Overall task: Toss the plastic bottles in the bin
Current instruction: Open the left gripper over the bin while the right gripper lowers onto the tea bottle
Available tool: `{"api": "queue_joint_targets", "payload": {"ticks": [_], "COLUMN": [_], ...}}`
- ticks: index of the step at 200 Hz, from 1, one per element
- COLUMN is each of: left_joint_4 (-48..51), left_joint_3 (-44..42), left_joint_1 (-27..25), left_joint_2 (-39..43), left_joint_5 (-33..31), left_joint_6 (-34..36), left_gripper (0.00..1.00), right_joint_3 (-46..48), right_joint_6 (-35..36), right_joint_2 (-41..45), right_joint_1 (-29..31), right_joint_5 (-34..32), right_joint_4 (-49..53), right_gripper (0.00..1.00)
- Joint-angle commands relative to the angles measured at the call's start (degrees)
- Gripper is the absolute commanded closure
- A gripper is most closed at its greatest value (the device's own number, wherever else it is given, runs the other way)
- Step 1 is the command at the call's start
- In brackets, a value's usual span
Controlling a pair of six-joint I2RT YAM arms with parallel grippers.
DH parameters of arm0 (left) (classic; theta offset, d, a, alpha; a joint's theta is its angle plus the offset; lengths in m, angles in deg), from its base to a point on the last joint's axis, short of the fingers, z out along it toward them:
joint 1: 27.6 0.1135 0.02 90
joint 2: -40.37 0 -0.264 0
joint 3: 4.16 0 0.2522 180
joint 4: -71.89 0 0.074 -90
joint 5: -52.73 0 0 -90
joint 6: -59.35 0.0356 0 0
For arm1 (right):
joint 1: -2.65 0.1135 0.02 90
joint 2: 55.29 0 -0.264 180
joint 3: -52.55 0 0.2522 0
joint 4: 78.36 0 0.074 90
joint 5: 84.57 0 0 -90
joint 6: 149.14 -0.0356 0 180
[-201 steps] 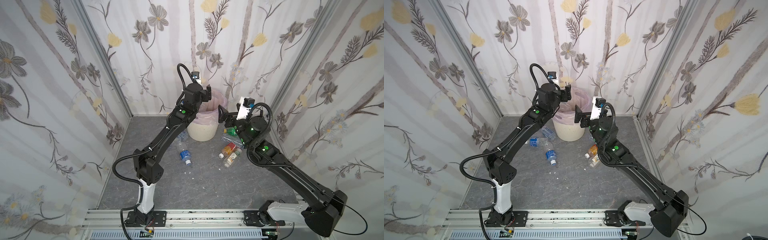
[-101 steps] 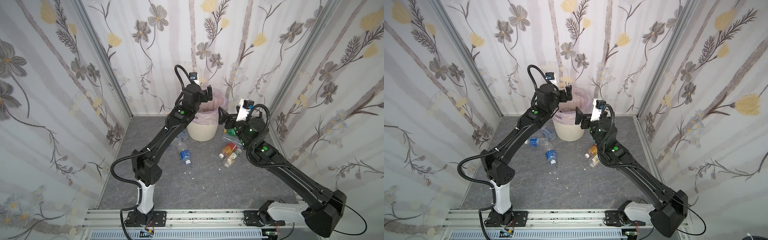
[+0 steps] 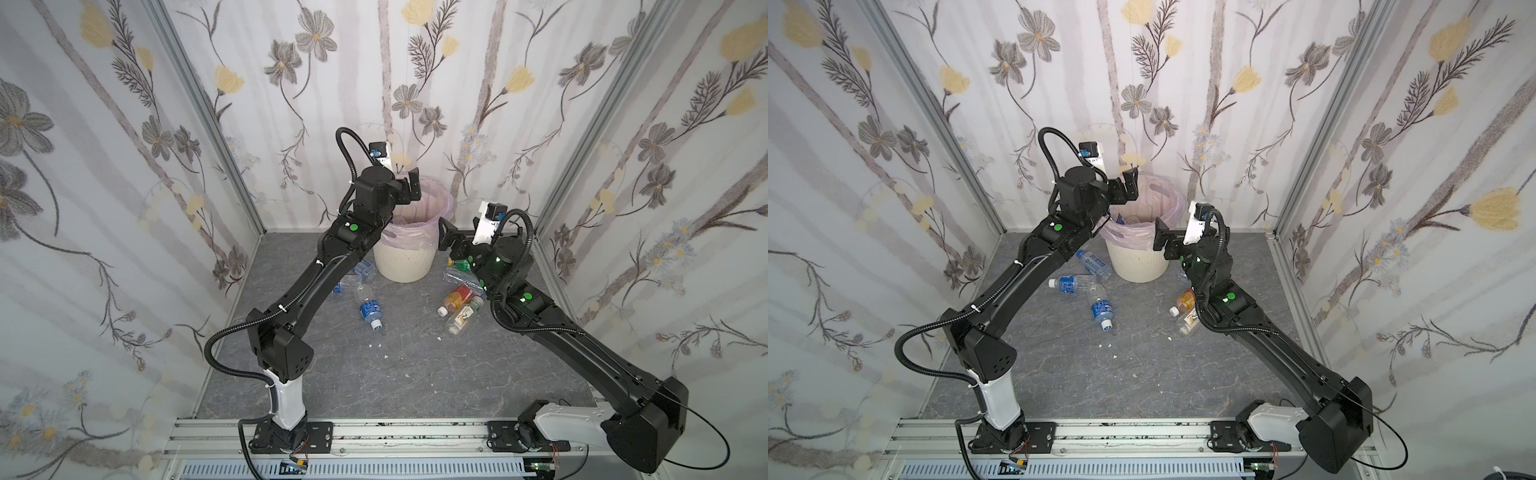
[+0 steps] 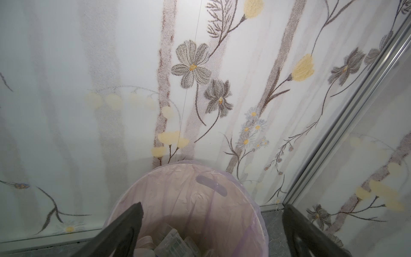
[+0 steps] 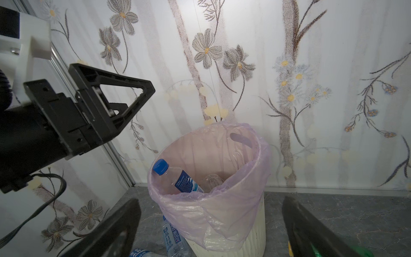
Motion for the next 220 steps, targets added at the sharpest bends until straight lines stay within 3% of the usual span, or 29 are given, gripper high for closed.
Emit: {"api": "queue_joint_targets", "payload": {"ticks": [1,71,105,170,220], "left_joint_4": [-1.4,-1.5,-1.8,-5.1,-9.3], "left_joint_3": [-2.3,-15.0,-22.3,-35.6,-46.2], "left_joint_1": [0.7,1.6,0.0,-3.4,-4.2], "left_joint_2": [2.0,9.1,11.8,18.3,23.5], "left_joint_5": [2.6,9.5,9.5,9.5,10.0], "left_joint_6": [-3.7,-13.6,-15.2,-16.5,-19.0], "left_gripper": [0.00,0.00,0.00,0.00,0.00], "right_joint_3": [0.4,6.2,11.4,24.1,28.7], "right_joint_6": [-2.1,-10.9,-15.3,-23.0,-27.3], "right_joint_2": [-0.6,-1.0,-0.2,1.9,-0.3], "right_joint_1": [-0.2,-2.9,-4.6,-6.9,-6.9], "right_joint_5": [-1.5,-9.5,-9.7,-3.9,2.2], "right_joint_4": [1.5,10.5,14.0,15.1,15.1], "right_gripper": [0.00,0.00,0.00,0.00,0.00]}}
